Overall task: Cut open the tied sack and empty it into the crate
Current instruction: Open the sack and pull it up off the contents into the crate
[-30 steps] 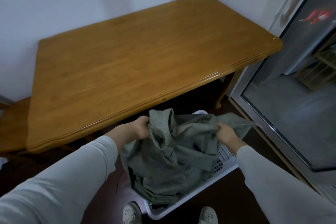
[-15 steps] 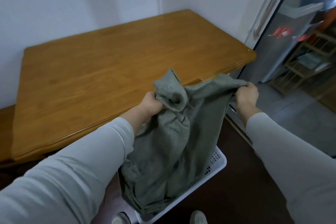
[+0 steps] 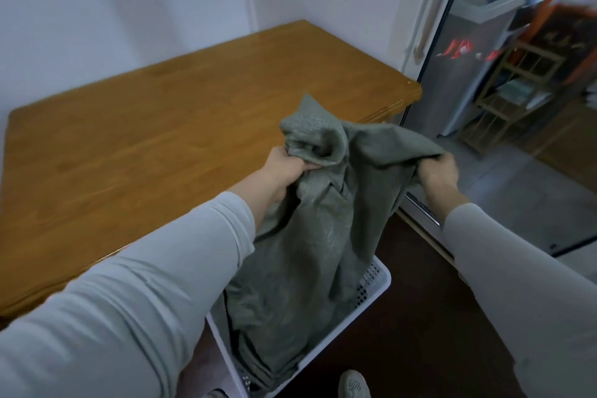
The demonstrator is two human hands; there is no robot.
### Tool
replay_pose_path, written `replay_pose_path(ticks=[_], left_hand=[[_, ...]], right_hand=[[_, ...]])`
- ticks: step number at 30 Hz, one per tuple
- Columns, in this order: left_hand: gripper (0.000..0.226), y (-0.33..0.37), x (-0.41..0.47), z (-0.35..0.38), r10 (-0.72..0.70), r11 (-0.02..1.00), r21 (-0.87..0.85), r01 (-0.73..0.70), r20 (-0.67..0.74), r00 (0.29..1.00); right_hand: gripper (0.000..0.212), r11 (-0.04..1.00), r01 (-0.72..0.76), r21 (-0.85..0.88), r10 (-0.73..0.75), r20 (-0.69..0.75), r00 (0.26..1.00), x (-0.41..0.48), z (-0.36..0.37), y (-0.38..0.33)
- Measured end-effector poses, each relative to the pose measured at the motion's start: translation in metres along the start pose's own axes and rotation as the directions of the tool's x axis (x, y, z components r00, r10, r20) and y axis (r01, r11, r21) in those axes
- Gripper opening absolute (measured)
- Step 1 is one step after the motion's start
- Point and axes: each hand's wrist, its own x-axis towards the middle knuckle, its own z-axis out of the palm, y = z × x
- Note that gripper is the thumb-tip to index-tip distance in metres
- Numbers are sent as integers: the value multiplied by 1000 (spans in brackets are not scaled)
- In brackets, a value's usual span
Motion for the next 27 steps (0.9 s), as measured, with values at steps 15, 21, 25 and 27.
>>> replay_pose_path(ticks=[15, 21, 25, 27], left_hand=[[119, -77, 41, -22, -285, 938, 296, 178, 368, 885], [144, -196, 57, -33, -435, 363, 930, -67, 232, 870], [141, -254, 89, -20, -398, 292, 954, -69, 187, 898], [130, -278, 103, -11, -400, 236, 968, -91, 182, 898]], right_hand=[[12, 934, -246, 259, 157, 322, 934, -26, 47, 56], [10, 842, -438, 314, 349, 301, 888, 2, 20, 55], [16, 796, -489, 355, 378, 339, 861, 19, 16, 76], [18, 776, -473, 418, 363, 318, 876, 30, 17, 86]])
